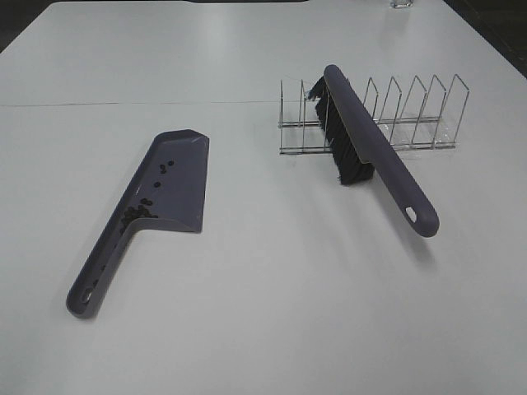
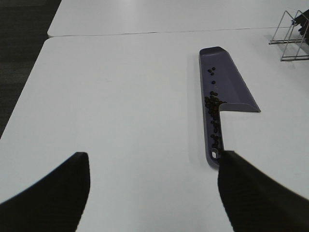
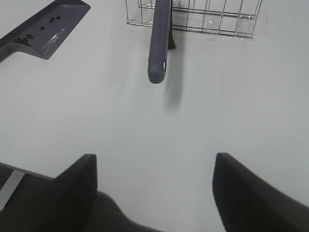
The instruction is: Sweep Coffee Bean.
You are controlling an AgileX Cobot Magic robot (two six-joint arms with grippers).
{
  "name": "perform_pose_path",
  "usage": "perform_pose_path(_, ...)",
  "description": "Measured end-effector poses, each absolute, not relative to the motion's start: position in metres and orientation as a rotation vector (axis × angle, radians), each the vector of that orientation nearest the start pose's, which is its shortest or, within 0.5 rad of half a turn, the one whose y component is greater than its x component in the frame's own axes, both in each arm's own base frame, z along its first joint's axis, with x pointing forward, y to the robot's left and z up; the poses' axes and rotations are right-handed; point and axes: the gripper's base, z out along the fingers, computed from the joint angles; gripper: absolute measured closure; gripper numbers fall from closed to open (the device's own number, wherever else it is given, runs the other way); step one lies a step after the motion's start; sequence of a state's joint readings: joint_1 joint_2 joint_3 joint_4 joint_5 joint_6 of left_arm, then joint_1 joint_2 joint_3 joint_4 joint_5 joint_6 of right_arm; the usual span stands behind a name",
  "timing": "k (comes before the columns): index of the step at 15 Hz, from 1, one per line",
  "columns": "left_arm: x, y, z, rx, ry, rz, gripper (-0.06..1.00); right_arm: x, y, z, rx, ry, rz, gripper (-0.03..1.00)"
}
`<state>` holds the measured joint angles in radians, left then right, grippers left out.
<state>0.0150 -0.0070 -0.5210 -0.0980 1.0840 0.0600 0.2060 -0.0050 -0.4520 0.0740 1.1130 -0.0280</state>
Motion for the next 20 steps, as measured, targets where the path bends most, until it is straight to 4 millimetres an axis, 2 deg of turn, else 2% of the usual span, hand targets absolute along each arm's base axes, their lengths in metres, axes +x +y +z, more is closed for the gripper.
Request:
perform_pose_path(6,-0.0092,-0.0086,0.2814,0.007,2.036,-0.043,0.26,-0.0031,0.0054,0.2599,-0.079,2.137,0.083,0.38)
perform_pose_path(20,-0.0092,-0.0086,0.2814,0.006,2.036,-0.044,0.26,-0.0031,0.0051,0.2599,-0.079,2.137,0.079,0.38)
